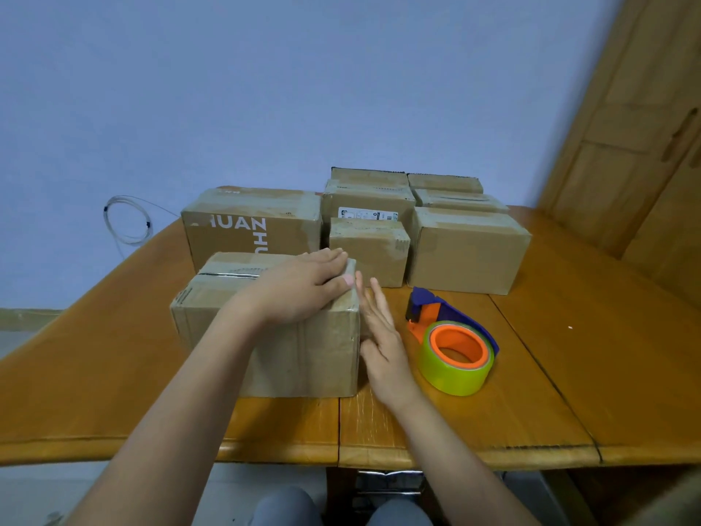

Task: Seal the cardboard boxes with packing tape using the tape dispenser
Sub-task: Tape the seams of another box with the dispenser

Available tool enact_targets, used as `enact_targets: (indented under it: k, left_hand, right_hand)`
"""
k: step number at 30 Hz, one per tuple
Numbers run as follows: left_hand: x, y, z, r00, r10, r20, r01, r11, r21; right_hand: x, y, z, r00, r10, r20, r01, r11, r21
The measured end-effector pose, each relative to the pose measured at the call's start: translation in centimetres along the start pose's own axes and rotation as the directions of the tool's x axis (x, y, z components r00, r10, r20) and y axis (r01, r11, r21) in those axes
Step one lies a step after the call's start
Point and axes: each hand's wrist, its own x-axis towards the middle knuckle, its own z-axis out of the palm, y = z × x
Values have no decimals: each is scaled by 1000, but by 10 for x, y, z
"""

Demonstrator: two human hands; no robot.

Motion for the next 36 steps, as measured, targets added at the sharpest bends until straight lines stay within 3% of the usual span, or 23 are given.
enact_targets:
  k: [3, 7, 9, 14, 18, 24, 28, 33, 36]
  left_hand:
    - [0, -1, 1, 1000, 3, -9, -3, 1000, 7]
    - [-2, -1, 1, 999, 18, -31, -19, 999, -29]
    - [-3, -3, 0, 999, 21, -38, -23, 998, -58]
    - [-1, -5, -2, 999, 14, -51, -22, 989, -150]
    - [-2, -7, -3, 999, 10, -41, -18, 978, -207]
    - [-4, -6, -5, 998, 29, -49, -42, 956, -290]
    - [-2, -9, -2, 996, 18, -86, -41, 958, -284]
    - [0, -8, 0, 993, 8, -116, -38, 965, -258]
    - [0, -6, 3, 985, 3, -172, -41, 975, -220]
  right_hand:
    - [-2, 0, -5, 996, 66, 52, -69, 995, 69]
    - [7, -3, -5, 955, 75, -287, -24, 984, 177]
    - [23, -3, -4, 925, 109, -364, -35, 979, 202]
    - [58, -2, 3, 939, 229, -256, -130, 927, 353]
    - [60, -2, 6, 949, 164, -271, -39, 910, 413]
    - [63, 0, 4, 914, 295, -277, -142, 875, 463]
    - [65, -1, 3, 878, 328, -347, -181, 901, 395]
    - [64, 7, 9, 860, 67, -505, -81, 997, -7]
    - [63, 8, 15, 852, 12, -523, -44, 998, -50]
